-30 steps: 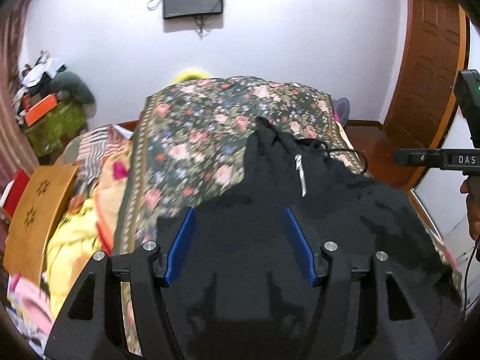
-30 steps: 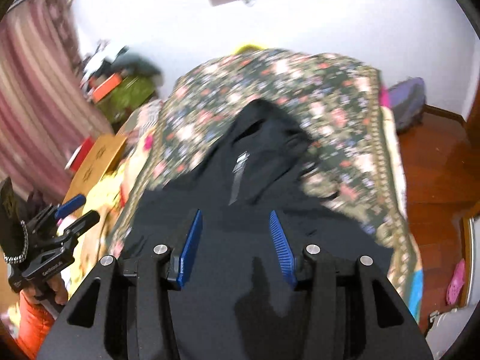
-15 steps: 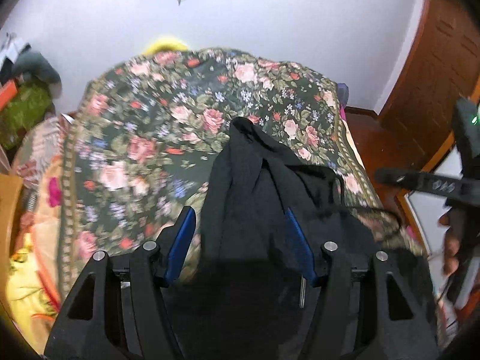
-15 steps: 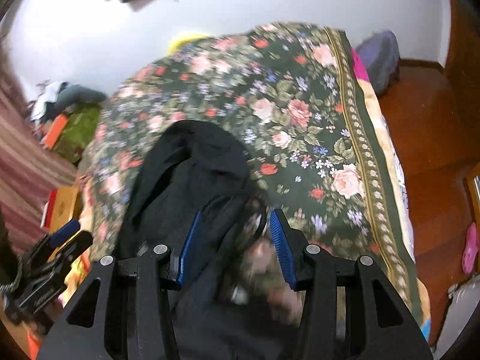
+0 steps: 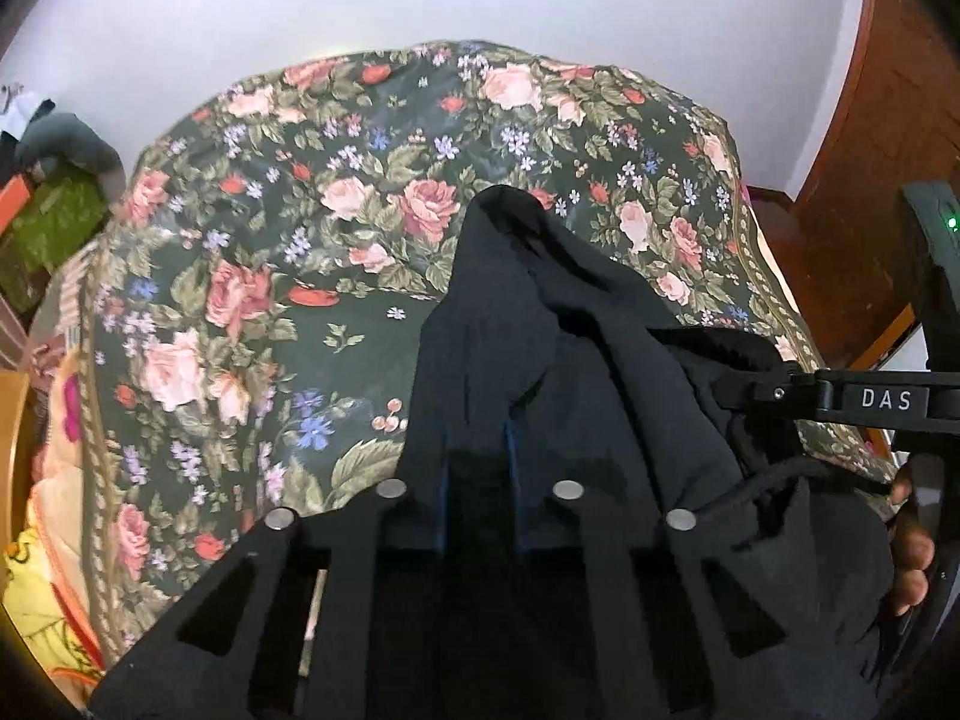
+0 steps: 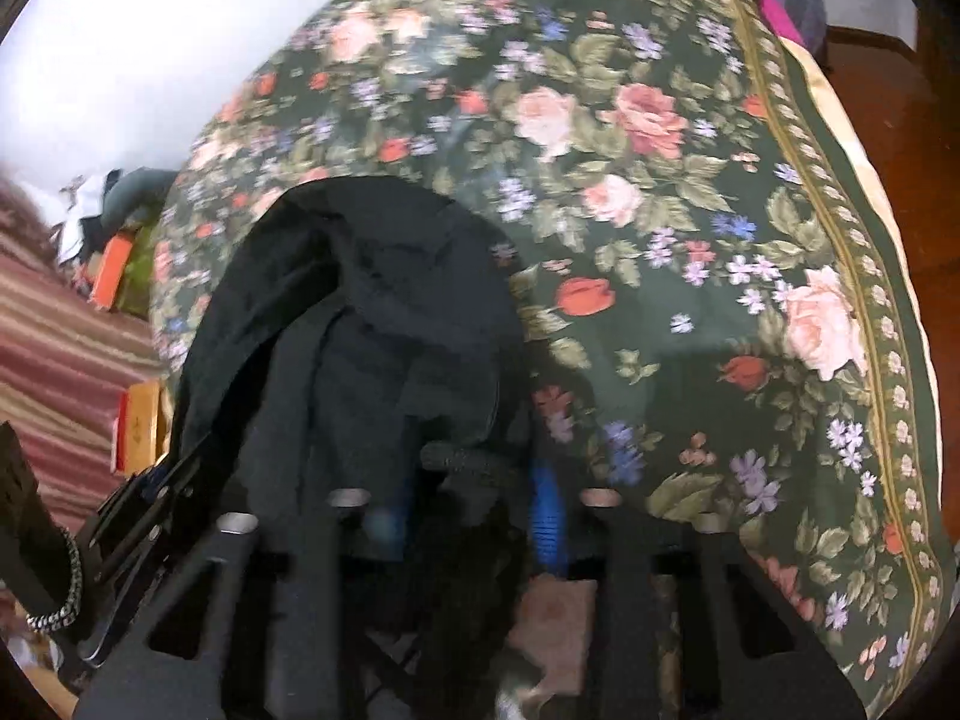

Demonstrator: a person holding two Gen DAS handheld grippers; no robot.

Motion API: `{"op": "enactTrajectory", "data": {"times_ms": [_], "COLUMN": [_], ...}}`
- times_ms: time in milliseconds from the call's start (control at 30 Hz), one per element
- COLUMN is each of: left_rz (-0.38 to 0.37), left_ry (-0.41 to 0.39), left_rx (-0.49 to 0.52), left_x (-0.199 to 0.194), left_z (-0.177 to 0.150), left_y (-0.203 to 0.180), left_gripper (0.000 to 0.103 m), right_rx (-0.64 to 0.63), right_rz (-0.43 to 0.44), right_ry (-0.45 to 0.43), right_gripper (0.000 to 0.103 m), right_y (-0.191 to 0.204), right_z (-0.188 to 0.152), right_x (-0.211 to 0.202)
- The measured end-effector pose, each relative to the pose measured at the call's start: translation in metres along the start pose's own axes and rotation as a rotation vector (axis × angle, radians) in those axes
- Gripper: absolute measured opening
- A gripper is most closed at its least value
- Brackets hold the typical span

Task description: Fold large clothes

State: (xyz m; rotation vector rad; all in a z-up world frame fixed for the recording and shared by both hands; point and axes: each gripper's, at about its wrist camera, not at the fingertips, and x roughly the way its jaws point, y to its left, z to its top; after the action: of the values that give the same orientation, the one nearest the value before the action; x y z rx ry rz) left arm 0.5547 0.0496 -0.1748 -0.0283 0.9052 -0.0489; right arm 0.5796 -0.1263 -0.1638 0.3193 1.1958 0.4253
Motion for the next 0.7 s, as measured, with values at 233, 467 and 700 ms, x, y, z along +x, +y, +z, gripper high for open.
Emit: {"op": "enactTrajectory", "data": {"times_ms": [233,467,700], "left_rz": [-0.061,-0.105,-0.147], "left_ry": [-0.043,-0.105,-0.082], "left_rx": [-0.007,0.053,0.095], "left_x": [-0.064,-0.154,-0.202], "left_z": [-0.002,-0.034,-0.099], "left_y": [0.011,0.006,0.003], "left_gripper": [0.012,0.011,0.011], "right_rx": [-0.169,-0.37,-0.395], "right_rz": [0.022,0.002,0.012], "right_ry": [-0.139,-0.25,-0.22], "right_gripper": [0.015,0.014,0.014], "right_y": [0.044,0.088,0.083], "right_z": [-0.027,-0.099,-0.174], "right_x": [-0.081,-0.157,-0.175]}}
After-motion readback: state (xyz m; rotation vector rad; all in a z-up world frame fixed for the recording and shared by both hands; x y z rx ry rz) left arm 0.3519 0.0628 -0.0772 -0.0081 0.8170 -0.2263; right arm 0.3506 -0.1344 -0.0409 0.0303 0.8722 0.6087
